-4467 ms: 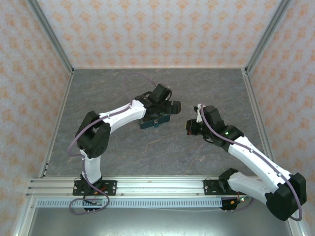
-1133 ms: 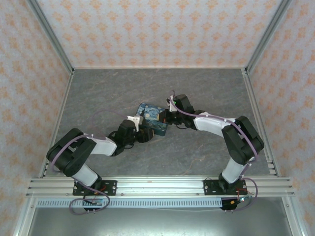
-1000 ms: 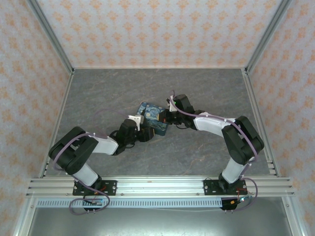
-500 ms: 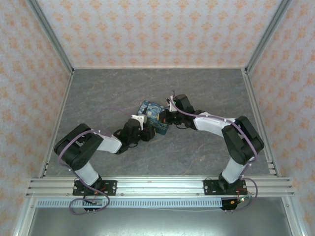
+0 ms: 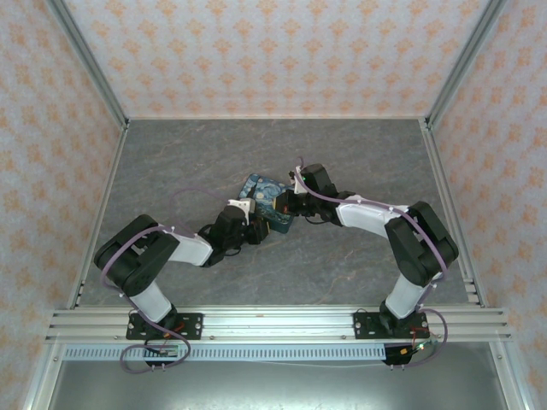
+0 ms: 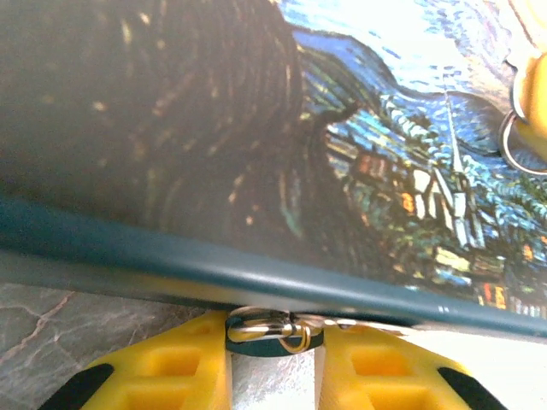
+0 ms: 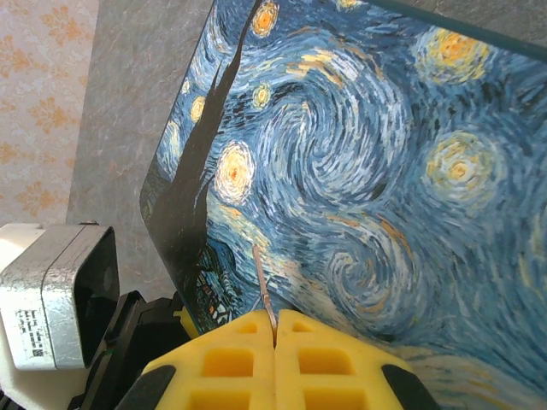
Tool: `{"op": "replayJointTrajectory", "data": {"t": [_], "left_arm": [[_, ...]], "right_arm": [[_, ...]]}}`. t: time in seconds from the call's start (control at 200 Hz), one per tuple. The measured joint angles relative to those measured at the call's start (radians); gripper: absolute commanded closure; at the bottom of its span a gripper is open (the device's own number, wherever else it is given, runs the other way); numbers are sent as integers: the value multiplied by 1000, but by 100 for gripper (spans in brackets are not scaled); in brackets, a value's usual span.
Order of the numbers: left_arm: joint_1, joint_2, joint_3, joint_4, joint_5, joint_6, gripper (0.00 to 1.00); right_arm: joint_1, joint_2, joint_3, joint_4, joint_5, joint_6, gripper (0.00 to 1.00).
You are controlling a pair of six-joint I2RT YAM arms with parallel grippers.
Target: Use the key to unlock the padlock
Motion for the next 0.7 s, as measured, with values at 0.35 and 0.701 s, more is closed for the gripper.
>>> {"op": "replayJointTrajectory", "data": {"t": [0.35,0.701], "left_arm": [[-40,-41,71,-158,-26,-100,75],[-58,-93,230,-463,-18,-304,76]], "right_arm": [[1,-117,-59,-40,62,-75,100],[24,-423,-345,-4,84,-216,100]]}}
